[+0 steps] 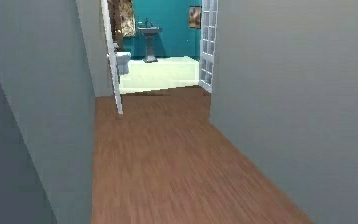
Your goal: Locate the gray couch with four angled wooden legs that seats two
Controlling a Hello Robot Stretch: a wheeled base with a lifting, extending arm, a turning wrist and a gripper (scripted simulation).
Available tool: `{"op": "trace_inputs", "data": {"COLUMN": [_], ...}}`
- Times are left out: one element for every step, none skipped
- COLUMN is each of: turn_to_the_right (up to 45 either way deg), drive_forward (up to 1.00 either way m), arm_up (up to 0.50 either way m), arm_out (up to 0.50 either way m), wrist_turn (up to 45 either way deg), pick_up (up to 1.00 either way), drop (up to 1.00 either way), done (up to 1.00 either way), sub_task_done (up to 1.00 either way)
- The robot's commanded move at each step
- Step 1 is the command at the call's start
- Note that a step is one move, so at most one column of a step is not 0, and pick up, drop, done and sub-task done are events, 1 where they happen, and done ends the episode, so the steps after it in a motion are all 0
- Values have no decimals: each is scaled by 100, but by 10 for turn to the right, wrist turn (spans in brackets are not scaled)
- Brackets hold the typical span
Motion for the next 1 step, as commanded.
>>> {"op": "trace_inputs", "data": {"turn_to_the_right": [450], "drive_forward": [0], "arm_up": [0], "arm_out": [0], "wrist_turn": [0], "pick_up": [0], "drop": [0], "done": [0], "sub_task_done": [0]}}
